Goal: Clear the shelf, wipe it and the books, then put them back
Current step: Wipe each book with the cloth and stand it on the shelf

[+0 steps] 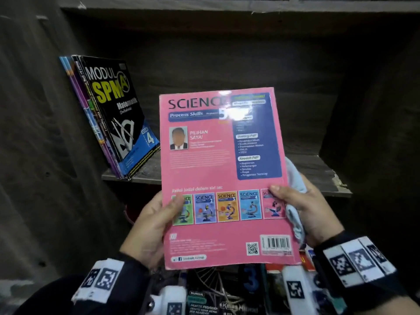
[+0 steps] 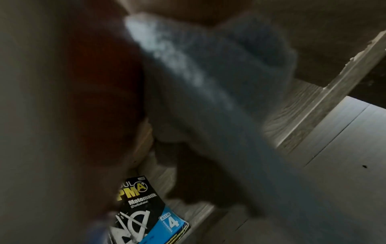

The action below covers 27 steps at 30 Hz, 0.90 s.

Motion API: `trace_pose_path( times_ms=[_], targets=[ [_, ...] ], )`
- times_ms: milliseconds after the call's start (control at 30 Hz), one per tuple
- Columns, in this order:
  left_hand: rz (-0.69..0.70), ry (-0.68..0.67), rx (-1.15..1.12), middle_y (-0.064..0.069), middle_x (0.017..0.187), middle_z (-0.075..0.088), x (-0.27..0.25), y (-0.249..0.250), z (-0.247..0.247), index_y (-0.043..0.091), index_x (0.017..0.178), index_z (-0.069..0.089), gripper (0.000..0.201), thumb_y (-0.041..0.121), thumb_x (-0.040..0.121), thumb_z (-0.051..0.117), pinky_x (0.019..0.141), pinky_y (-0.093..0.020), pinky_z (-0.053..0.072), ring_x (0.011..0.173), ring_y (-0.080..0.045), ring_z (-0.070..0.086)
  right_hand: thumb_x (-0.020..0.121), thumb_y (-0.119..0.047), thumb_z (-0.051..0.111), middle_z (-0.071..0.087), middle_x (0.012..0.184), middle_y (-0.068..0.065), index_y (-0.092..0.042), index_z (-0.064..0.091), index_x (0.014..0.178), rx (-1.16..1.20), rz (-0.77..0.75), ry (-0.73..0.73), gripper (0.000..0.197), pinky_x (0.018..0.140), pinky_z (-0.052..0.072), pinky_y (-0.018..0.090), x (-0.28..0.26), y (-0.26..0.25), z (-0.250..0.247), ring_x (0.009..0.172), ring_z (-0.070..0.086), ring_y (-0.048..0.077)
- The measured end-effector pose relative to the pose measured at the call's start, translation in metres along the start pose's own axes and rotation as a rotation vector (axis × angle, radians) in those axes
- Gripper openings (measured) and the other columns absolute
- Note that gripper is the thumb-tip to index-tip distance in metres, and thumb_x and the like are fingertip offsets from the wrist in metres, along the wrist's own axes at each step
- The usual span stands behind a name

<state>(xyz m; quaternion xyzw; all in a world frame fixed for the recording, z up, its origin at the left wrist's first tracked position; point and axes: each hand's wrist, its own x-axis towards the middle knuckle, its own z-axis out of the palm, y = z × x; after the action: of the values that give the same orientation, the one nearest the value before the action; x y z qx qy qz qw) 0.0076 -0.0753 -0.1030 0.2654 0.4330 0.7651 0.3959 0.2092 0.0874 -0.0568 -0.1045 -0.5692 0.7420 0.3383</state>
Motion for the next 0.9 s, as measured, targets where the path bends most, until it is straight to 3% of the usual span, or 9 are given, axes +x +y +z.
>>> trace_pose_path(
  times_ms=[100, 267, 333, 400, 500, 600, 700, 767, 900],
  targets=[
    [0.044, 0.022, 0.129, -0.021, 0.112, 0.068, -0.003, -0.010, 0.014, 0.015, 0.125, 0.049, 0.039, 0.008, 0.087, 0.058, 0.076, -0.049, 0.058, 0.095, -0.038, 0.068, 0.087, 0.004, 0.053, 0.069, 0.111, 0.017, -0.026, 0.056, 0.129, -0.088, -0.027, 0.048, 0.052, 0.076, 0.057, 0.049, 0.000, 0.008, 0.001, 0.092, 0.068, 0.035],
    [0.122, 0.077, 0.190, -0.020, 0.109, 0.069, -0.002, -0.017, 0.020, 0.013, 0.119, 0.056, 0.030, 0.003, 0.092, 0.052, 0.075, -0.046, 0.059, 0.089, -0.033, 0.070, 0.090, 0.002, 0.057, 0.072, 0.104, -0.004, -0.039, 0.065, 0.105, -0.442, -0.114, 0.309, 0.045, 0.075, 0.055, 0.028, 0.005, 0.033, 0.000, 0.088, 0.069, 0.009],
    [0.143, 0.081, 0.120, -0.019, 0.108, 0.070, -0.001, -0.018, 0.021, 0.012, 0.119, 0.057, 0.032, 0.009, 0.087, 0.054, 0.072, -0.044, 0.058, 0.085, -0.029, 0.070, 0.093, -0.022, 0.059, 0.063, 0.119, -0.008, -0.041, 0.058, 0.117, -0.781, -0.086, 0.425, 0.031, 0.086, 0.047, 0.028, 0.004, 0.042, -0.003, 0.101, 0.061, 0.002],
    [0.159, 0.088, 0.071, -0.019, 0.108, 0.069, -0.002, -0.018, 0.022, 0.013, 0.119, 0.058, 0.035, 0.014, 0.084, 0.054, 0.072, -0.043, 0.058, 0.083, -0.027, 0.070, 0.093, -0.040, 0.054, 0.045, 0.139, 0.005, -0.030, 0.038, 0.143, -1.156, 0.015, 0.499, 0.054, 0.095, 0.040, 0.034, 0.000, 0.052, -0.001, 0.122, 0.049, 0.020],
    [0.193, 0.126, 0.069, -0.018, 0.112, 0.068, -0.002, -0.023, 0.023, 0.017, 0.121, 0.058, 0.034, 0.022, 0.088, 0.052, 0.078, -0.046, 0.056, 0.089, -0.029, 0.069, 0.095, -0.051, 0.037, 0.012, 0.156, 0.016, -0.024, 0.009, 0.153, -1.421, 0.060, 0.352, 0.070, 0.113, 0.024, 0.038, -0.013, 0.069, 0.020, 0.140, 0.021, 0.033],
    [0.214, 0.129, 0.084, -0.016, 0.110, 0.070, -0.004, -0.029, 0.025, 0.021, 0.122, 0.058, 0.034, 0.030, 0.092, 0.046, 0.077, -0.043, 0.057, 0.091, -0.031, 0.069, 0.086, -0.067, -0.001, -0.026, 0.157, 0.003, -0.042, -0.016, 0.147, -1.559, -0.005, -0.007, 0.067, 0.117, 0.000, 0.032, -0.035, 0.092, 0.046, 0.148, -0.009, 0.025],
    [0.204, 0.110, 0.112, -0.011, 0.109, 0.071, -0.008, -0.032, 0.027, 0.023, 0.118, 0.061, 0.034, 0.034, 0.093, 0.041, 0.087, -0.043, 0.055, 0.098, -0.028, 0.069, 0.098, -0.052, 0.019, 0.013, 0.160, 0.007, -0.039, 0.013, 0.151, -1.607, -0.272, -0.153, 0.054, 0.109, 0.027, 0.040, -0.041, 0.106, 0.052, 0.143, 0.025, 0.031],
    [0.192, 0.063, 0.128, -0.012, 0.109, 0.071, -0.010, -0.034, 0.028, 0.021, 0.120, 0.060, 0.037, 0.035, 0.092, 0.041, 0.083, -0.040, 0.056, 0.096, -0.027, 0.070, 0.098, -0.049, 0.028, 0.027, 0.156, 0.004, -0.040, 0.026, 0.147, -1.648, -0.380, -0.159, 0.050, 0.106, 0.028, 0.045, -0.025, 0.100, 0.039, 0.141, 0.028, 0.025],
    [0.196, -0.008, 0.138, -0.014, 0.105, 0.072, -0.014, -0.031, 0.031, 0.022, 0.124, 0.057, 0.039, 0.034, 0.090, 0.042, 0.074, -0.040, 0.059, 0.090, -0.029, 0.071, 0.088, -0.063, 0.014, 0.007, 0.161, 0.002, -0.051, 0.011, 0.143, -1.450, -0.209, 0.236, 0.056, 0.119, 0.015, 0.045, 0.008, 0.076, 0.005, 0.147, 0.002, 0.016]
  ],
)
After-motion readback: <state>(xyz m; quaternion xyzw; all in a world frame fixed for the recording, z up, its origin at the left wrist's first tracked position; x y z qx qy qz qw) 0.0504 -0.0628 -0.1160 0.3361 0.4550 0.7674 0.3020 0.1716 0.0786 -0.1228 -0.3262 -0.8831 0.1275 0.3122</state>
